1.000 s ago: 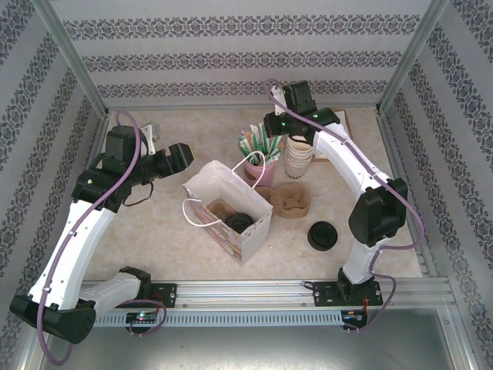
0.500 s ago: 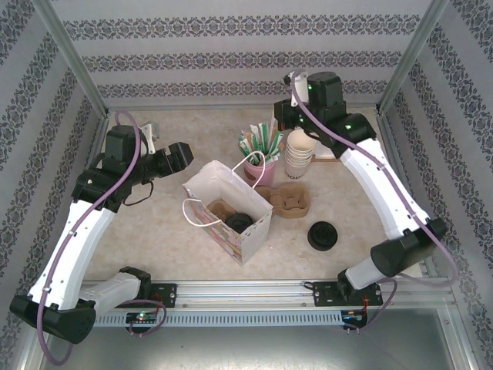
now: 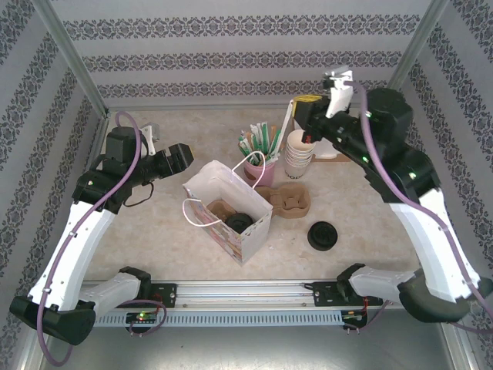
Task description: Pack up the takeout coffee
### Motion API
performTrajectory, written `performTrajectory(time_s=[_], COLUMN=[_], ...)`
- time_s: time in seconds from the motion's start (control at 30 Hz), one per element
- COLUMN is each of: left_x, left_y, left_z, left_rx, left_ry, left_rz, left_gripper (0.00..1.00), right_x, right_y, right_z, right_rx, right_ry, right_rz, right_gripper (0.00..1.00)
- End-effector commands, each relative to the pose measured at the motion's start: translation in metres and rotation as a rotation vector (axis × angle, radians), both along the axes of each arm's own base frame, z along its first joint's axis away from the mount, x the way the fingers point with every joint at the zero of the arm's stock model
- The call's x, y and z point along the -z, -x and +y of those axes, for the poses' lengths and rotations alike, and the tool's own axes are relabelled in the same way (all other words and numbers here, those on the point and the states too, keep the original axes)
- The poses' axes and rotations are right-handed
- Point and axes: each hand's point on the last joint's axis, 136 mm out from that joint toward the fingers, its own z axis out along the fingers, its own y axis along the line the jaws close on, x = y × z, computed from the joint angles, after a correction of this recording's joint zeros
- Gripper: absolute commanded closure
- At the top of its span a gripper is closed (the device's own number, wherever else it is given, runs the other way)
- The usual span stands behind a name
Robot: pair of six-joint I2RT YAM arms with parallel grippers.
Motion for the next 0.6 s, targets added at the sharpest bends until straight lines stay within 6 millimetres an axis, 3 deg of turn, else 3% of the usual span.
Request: performTrajectory(time_s=[0.0, 0.27, 0.57], left_x=[-0.009, -0.005, -0.003], left_y=[-0.002, 0.0, 0.003], left_z=[-0.001, 0.0, 0.003], left_rx=[0.004, -0.006, -0.02], left_ry=[-0.002, 0.0, 0.001], left_rz=[-0.059, -0.053, -0.053], left_gripper=[0.13, 0.14, 0.14], right_x=[-0.033, -0.076, -0.088], right_y=[0.028, 0.091, 0.124], right_z=[-0.002, 0.013, 0.04], right_rx=[-0.043, -0.231, -0.412], right_ry=[-0.074, -0.153, -0.188], right_rz=[-0.077, -0.196, -0.215], right_gripper=[1.0, 1.0, 1.0])
